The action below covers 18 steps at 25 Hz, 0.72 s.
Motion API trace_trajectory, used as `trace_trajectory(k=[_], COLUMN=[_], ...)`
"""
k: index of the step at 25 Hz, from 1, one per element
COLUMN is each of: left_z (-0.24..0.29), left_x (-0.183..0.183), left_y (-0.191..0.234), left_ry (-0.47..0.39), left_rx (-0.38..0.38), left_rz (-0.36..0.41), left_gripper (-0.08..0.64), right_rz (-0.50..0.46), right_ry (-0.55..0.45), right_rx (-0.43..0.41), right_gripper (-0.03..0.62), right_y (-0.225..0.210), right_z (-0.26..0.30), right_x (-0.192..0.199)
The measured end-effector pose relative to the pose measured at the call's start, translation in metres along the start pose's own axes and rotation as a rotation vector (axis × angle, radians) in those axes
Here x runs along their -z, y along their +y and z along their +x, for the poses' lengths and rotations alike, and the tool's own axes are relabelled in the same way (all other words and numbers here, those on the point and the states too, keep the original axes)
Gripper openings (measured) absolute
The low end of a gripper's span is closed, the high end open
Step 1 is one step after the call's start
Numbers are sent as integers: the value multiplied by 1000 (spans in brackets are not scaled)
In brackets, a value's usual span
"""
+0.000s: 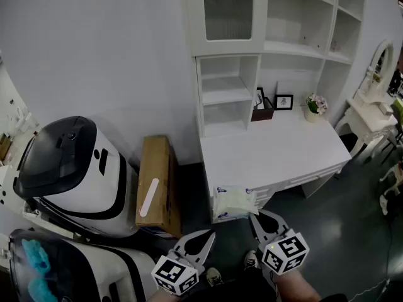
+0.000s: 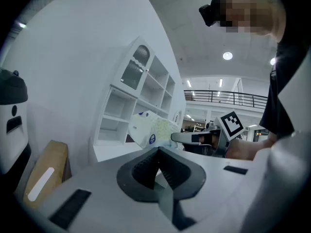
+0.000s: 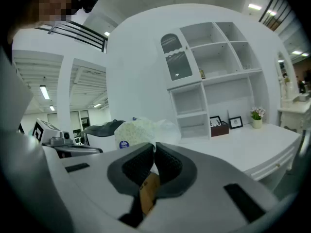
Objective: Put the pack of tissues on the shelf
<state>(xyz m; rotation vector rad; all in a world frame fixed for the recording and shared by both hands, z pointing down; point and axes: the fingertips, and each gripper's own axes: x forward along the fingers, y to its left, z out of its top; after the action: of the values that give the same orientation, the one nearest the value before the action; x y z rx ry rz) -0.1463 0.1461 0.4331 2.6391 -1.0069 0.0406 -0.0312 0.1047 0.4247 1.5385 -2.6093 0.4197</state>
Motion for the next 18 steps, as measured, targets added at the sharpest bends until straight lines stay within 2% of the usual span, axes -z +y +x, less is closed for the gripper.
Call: trace_trajectory(k=[7,18], left_z=[1,10], left_x=[1,3], left_y=[1,1], left_ry=[2,6], left_rx=[-6,-21], left_rz=[-4,-10], left_gripper=[-2,-2], right_rz=[-22,-8], right_ry=[-9,1], right_rx=[-3,-13], right_gripper=[8,7], right_y=[-1,-12], right_z=[1,5], right_x=[-1,1])
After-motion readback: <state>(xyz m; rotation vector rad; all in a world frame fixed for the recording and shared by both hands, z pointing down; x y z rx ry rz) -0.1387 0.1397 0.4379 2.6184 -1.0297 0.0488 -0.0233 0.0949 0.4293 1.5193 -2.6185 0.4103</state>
